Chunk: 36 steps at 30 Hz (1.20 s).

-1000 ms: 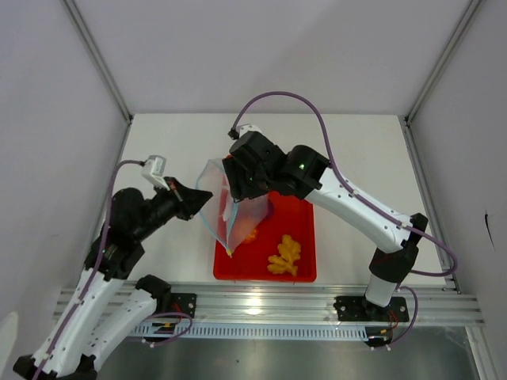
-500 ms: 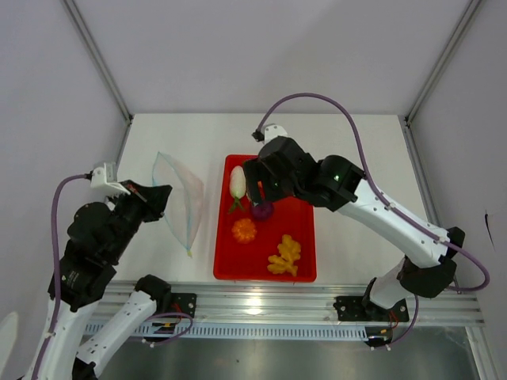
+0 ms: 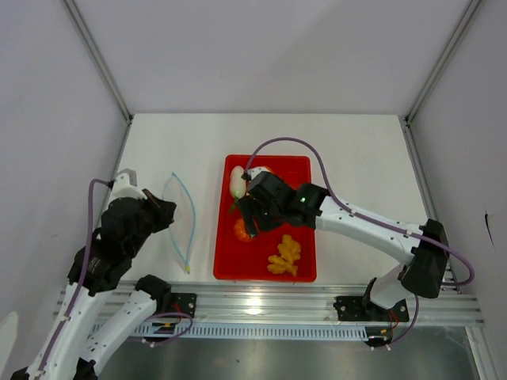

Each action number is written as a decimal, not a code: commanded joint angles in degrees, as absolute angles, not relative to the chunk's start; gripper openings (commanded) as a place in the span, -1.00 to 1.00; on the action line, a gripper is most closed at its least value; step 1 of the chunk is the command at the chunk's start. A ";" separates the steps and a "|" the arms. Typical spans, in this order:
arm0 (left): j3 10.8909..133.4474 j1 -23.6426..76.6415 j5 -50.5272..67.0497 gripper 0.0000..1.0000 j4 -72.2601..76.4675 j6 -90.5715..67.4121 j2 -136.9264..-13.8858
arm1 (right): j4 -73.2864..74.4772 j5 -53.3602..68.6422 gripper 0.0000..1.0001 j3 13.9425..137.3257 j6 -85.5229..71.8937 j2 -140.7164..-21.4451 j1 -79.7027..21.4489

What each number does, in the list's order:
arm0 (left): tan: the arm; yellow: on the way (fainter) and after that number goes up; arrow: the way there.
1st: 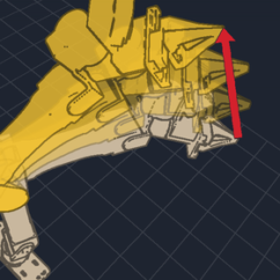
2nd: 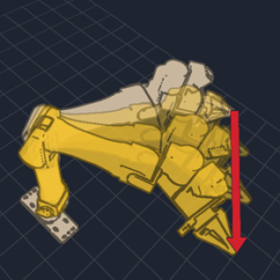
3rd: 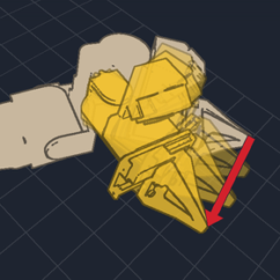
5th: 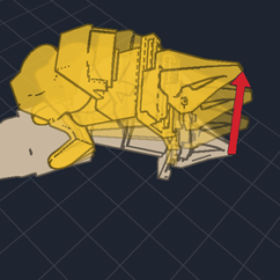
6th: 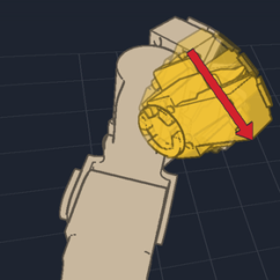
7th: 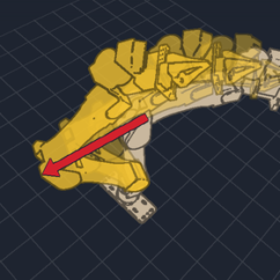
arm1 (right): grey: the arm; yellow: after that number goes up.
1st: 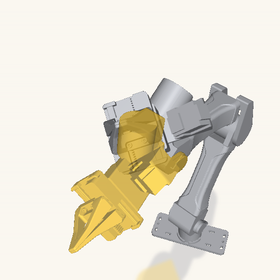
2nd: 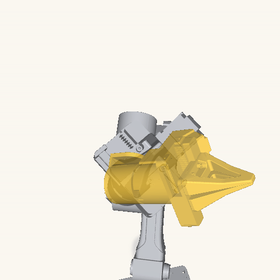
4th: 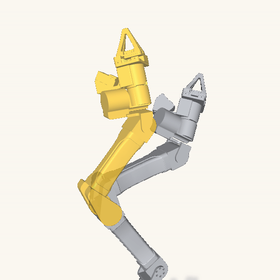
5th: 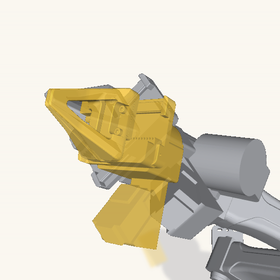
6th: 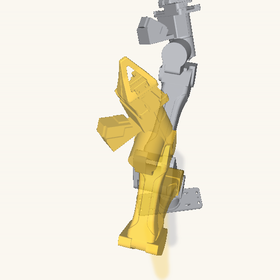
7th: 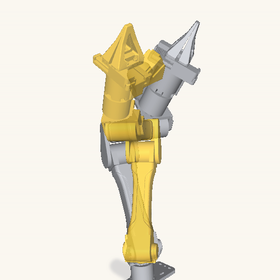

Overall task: Place the food in the zip-top bag and seal the zipper
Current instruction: Pick up the zipper food storage bag at the corner of the board, then pick up the fake vegetable from the bin.

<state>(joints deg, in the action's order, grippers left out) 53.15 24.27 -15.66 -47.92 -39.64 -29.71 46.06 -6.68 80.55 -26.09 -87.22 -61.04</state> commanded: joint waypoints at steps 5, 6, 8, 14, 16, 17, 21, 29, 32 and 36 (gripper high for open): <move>49.66 24.52 -7.13 -0.99 -43.95 -39.90 -36.12 | 35.78 -6.85 0.50 79.37 -26.90 -92.19 -63.89; 49.22 24.52 -6.95 -0.99 -43.77 -39.90 -36.38 | 35.25 -7.46 0.51 79.54 -26.72 -93.59 -64.24; 48.78 24.52 -6.68 -0.99 -42.98 -39.73 -36.47 | 34.46 -10.01 0.52 79.37 -26.46 -94.92 -65.12; 47.72 24.52 -7.91 -0.99 -42.71 -39.38 -35.60 | 32.70 -19.67 0.53 79.01 -26.72 -100.10 -66.44; 47.55 24.43 -9.13 -0.99 -43.24 -39.29 -35.42 | 32.26 -23.18 0.54 79.10 -26.81 -101.59 -66.80; 47.46 24.43 -9.49 -0.99 -43.07 -39.29 -35.07 | 31.82 -23.72 0.54 78.84 -26.63 -102.91 -66.97; 46.58 24.43 -9.84 -0.99 -42.28 -38.76 -34.19 | 29.97 -26.89 0.55 79.28 -27.16 -106.60 -67.50; 45.70 24.35 -11.07 -0.99 -42.98 -38.32 -33.05 | 29.00 -29.88 0.54 81.12 -26.28 -112.32 -68.73; 45.44 24.08 -10.55 -0.99 -42.98 -38.15 -32.87 | 29.18 -31.02 0.51 81.74 -26.98 -113.47 -68.73; 45.44 23.99 -9.50 -0.99 -43.07 -38.06 -32.96 | 29.44 -33.13 0.46 82.00 -27.86 -113.82 -68.56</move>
<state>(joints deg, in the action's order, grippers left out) 45.76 24.25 -9.85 -43.83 -39.05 -33.21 30.06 -29.87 80.60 -26.15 -112.29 -68.51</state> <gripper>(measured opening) 0.005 0.753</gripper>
